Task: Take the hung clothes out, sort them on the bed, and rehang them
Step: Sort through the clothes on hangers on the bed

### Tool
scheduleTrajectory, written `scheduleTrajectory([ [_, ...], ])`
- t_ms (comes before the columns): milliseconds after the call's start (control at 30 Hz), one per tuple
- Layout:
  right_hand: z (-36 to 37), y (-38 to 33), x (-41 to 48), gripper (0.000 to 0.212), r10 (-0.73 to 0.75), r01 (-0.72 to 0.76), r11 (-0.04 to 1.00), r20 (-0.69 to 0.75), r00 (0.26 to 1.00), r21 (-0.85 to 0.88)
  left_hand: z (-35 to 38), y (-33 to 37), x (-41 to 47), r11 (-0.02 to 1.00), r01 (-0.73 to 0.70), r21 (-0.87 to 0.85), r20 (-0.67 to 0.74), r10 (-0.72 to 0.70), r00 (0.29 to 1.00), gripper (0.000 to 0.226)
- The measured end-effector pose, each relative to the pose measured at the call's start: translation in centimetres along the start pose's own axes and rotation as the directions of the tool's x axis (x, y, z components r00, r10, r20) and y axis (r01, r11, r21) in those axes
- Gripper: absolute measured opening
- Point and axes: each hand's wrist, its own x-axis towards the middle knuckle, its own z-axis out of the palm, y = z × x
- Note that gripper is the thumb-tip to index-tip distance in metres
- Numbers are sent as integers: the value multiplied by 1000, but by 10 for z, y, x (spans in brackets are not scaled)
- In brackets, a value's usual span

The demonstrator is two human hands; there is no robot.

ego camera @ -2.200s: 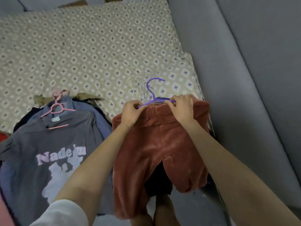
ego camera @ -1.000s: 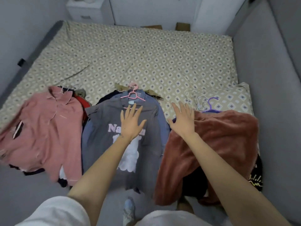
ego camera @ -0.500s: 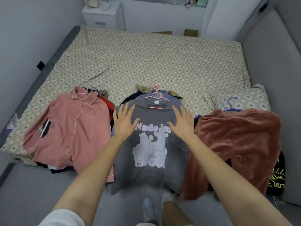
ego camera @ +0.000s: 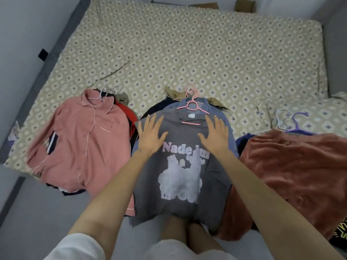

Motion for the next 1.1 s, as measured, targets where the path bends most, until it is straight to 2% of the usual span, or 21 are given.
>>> scheduleTrajectory([
  [67, 9, 2, 18, 74, 1, -1, 1000, 7, 1000, 26, 9, -6, 20, 1000, 20, 3, 29, -20, 999, 64],
  [167, 28, 7, 45, 69, -22, 34, 992, -96, 995, 120, 32, -14, 50, 1000, 25, 19, 77, -27, 997, 64],
  [233, 41, 10, 64, 66, 20, 2, 985, -126, 992, 171, 51, -19, 73, 1000, -5, 27, 94, 3, 996, 63],
  [433, 94, 33, 133, 67, 122, -106, 981, -91, 988, 164, 120, -31, 138, 995, -93, -41, 99, 97, 990, 60],
  [667, 124, 52, 195, 67, 163, -160, 983, -34, 986, 91, 161, -50, 190, 996, -50, -78, 52, 54, 997, 52],
  [767, 132, 55, 203, 62, 181, -178, 983, -52, 982, 47, 168, -57, 194, 996, -62, -69, 5, 62, 998, 46],
  [833, 135, 56, 201, 56, 177, -176, 984, -118, 977, 25, 169, -61, 196, 995, -98, -29, -34, 97, 995, 39],
  [900, 130, 56, 193, 48, 177, -175, 984, -151, 972, 30, 163, -61, 196, 995, -98, -6, -14, 98, 995, 32],
  [967, 121, 55, 177, 39, 160, -156, 987, -144, 976, 41, 153, -59, 188, 995, -97, -33, 41, 99, 994, 27],
  [1100, 93, 47, 135, 37, 114, -90, 989, -208, 971, 122, 119, -52, 161, 966, -216, -145, 28, 222, 975, 24],
])
